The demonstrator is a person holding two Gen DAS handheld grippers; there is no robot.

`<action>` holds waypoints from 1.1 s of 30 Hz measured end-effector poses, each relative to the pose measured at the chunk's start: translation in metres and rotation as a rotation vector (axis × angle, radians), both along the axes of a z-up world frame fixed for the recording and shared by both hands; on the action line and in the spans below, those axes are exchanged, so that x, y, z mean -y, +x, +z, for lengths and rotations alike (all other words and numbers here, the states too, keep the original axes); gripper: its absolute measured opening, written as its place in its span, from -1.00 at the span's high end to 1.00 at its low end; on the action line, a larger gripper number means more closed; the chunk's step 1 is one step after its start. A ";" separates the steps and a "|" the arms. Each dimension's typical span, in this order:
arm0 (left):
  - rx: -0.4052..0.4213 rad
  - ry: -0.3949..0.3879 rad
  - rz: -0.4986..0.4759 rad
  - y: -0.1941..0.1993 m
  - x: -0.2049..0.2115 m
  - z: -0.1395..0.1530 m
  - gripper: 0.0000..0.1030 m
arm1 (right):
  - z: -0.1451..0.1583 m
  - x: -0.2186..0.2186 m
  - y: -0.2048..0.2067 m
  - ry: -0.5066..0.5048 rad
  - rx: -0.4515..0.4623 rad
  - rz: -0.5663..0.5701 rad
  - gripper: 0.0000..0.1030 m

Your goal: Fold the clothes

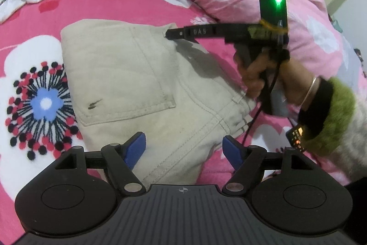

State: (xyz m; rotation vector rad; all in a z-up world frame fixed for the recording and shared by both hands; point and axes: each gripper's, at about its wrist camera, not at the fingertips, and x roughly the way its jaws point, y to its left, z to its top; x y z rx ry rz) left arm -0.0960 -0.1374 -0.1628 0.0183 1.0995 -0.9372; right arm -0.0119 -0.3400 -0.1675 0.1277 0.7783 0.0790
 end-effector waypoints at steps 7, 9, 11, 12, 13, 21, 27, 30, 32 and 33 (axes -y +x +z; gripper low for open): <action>0.005 0.165 0.008 -0.001 0.029 0.006 -0.44 | 0.019 -0.004 -0.006 -0.011 0.000 -0.027 0.75; 0.017 0.182 0.009 -0.003 0.031 0.006 -0.44 | 0.035 -0.002 -0.022 0.046 0.011 -0.059 0.66; 0.026 0.196 0.009 -0.005 0.032 0.006 -0.44 | 0.043 0.006 -0.038 0.199 -0.025 -0.073 0.65; 0.031 0.203 0.009 -0.007 0.033 0.006 -0.44 | 0.044 0.008 -0.045 0.252 -0.047 -0.074 0.65; 0.033 0.210 0.011 -0.007 0.034 0.006 -0.44 | 0.045 0.010 -0.052 0.301 -0.068 -0.074 0.65; 0.065 0.284 0.017 -0.011 0.049 0.008 -0.44 | 0.008 -0.027 -0.081 -0.087 -0.066 0.040 0.74; 0.091 0.341 0.017 -0.013 0.060 0.010 -0.45 | 0.030 -0.027 -0.095 -0.101 -0.045 0.031 0.72; 0.108 0.369 0.010 -0.018 0.064 0.010 -0.45 | 0.043 -0.019 -0.110 -0.050 -0.032 0.039 0.72; 0.122 0.389 0.005 -0.020 0.067 0.009 -0.45 | 0.044 -0.015 -0.117 -0.019 -0.040 0.044 0.72; 0.128 0.399 0.002 -0.021 0.069 0.009 -0.45 | 0.043 -0.015 -0.120 -0.008 -0.048 0.048 0.72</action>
